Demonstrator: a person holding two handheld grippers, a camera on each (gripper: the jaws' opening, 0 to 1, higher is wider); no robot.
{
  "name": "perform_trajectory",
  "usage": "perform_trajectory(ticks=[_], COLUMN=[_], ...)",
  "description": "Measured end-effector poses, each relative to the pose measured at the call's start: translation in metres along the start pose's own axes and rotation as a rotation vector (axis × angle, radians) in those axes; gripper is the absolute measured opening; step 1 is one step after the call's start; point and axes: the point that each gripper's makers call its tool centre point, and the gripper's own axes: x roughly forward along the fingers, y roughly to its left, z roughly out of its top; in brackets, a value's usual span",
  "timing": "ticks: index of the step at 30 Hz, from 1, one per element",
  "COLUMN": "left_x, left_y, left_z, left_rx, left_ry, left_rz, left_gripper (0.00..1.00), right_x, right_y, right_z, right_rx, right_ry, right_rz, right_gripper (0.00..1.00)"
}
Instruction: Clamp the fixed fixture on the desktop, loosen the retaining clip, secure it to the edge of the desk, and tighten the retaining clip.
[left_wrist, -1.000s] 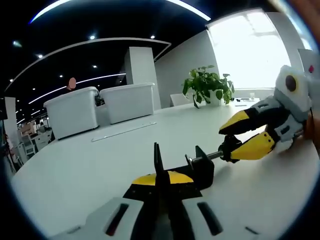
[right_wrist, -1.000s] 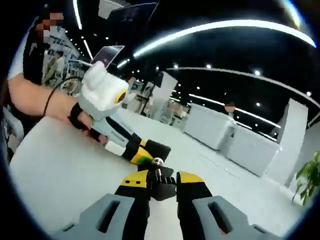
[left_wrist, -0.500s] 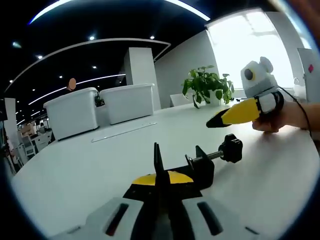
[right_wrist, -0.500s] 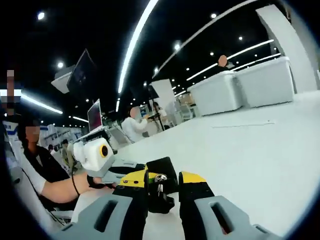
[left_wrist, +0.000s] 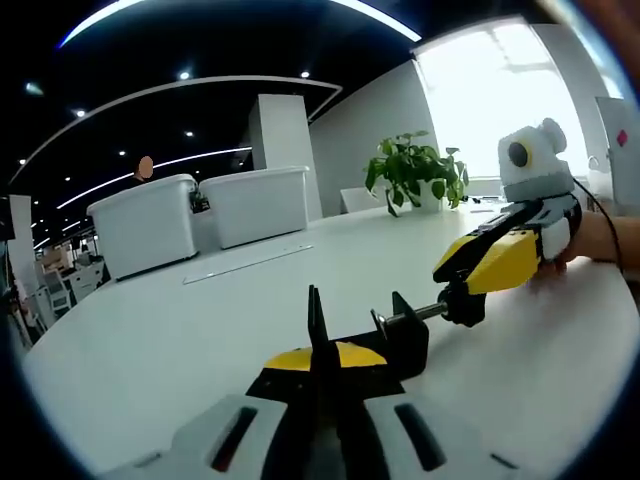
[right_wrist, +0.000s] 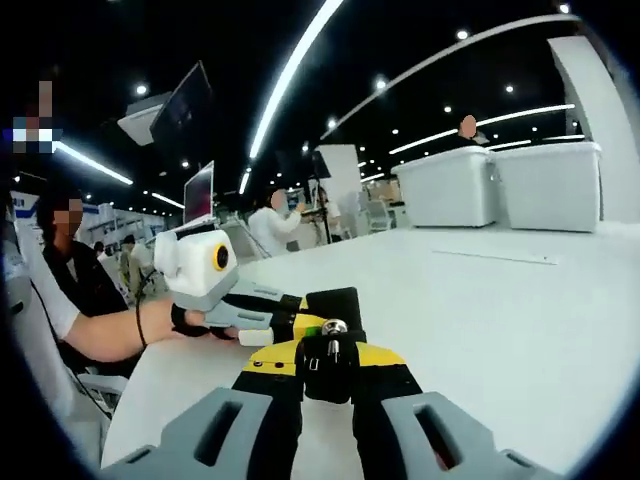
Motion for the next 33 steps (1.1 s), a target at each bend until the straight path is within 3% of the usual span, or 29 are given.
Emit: perform_trajectory(ticks=[6, 8, 10, 12, 17, 20, 22, 26, 33], left_x=[0.001, 0.0, 0.001, 0.002, 0.003, 0.003, 0.003, 0.003, 0.002], left_y=[0.004, 0.003, 0.003, 0.003, 0.003, 0.003, 0.002, 0.002, 0.002], left_z=[-0.001, -0.001, 0.0, 0.0, 0.0, 0.001, 0.001, 0.001, 0.001], left_rx=[-0.004, -0.003, -0.002, -0.002, 0.001, 0.003, 0.003, 0.003, 0.005], left_ry=[0.001, 0.001, 0.001, 0.001, 0.001, 0.001, 0.0, 0.0, 0.0], left_rz=[-0.002, -0.001, -0.001, 0.001, 0.002, 0.003, 0.003, 0.003, 0.003], left_gripper=[0.05, 0.05, 0.05, 0.05, 0.05, 0.05, 0.05, 0.05, 0.05], right_x=[0.0, 0.001, 0.002, 0.003, 0.003, 0.001, -0.001, -0.004, -0.006], right_y=[0.012, 0.019, 0.022, 0.02, 0.016, 0.006, 0.004, -0.007, -0.017], right_z=[0.003, 0.002, 0.0, 0.0, 0.002, 0.005, 0.012, 0.001, -0.001], right_rx=[-0.393, -0.625, -0.675, -0.625, -0.593, -0.502, -0.431, -0.21, -0.098], right_ry=[-0.042, -0.048, -0.038, -0.041, -0.046, -0.031, -0.07, -0.012, -0.001], right_rz=[-0.031, -0.054, -0.065, -0.068, -0.083, -0.149, -0.136, -0.117, -0.123], right_gripper=[0.17, 0.16, 0.16, 0.16, 0.17, 0.27, 0.29, 0.29, 0.29])
